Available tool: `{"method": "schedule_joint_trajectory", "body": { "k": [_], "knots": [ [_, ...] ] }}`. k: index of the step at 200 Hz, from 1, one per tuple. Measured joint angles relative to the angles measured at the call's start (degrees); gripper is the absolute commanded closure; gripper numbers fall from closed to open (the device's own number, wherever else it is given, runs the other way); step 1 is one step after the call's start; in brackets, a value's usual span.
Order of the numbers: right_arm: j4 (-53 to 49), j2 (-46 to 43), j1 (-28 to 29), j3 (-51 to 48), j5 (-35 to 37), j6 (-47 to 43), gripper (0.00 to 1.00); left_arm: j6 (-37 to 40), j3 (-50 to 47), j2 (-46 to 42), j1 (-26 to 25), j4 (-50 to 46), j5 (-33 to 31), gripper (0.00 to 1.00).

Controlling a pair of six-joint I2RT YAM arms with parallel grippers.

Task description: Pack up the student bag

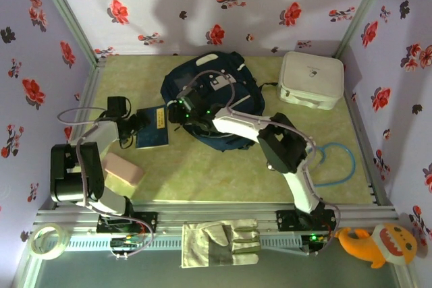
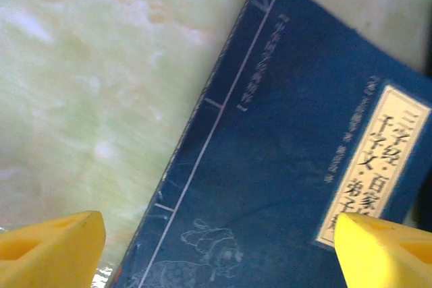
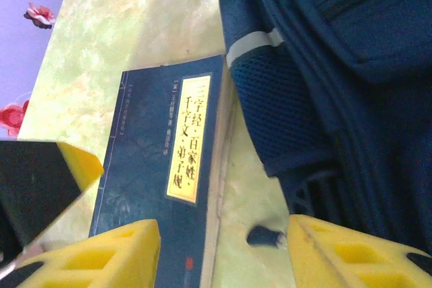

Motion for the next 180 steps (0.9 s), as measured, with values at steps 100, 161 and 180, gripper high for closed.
{"method": "schedule_joint_trajectory", "body": {
  "k": [100,161,180],
  "knots": [
    [-10.12,16.92,1.46,20.24,-5.27,-3.98,0.76,1.66,-0.13,3.41,0.26,0.46,0.04,0.27],
    [-12.00,19.39,1.60,23.04,-6.27,-3.87,0.82,1.66,-0.20,3.43,0.31,0.57,2.23,0.29],
    [-12.00,19.47,1.60,23.06,-6.27,-3.85,0.82,1.64,-0.20,3.41,0.48,0.42,3.43,0.31]
  ]
}}
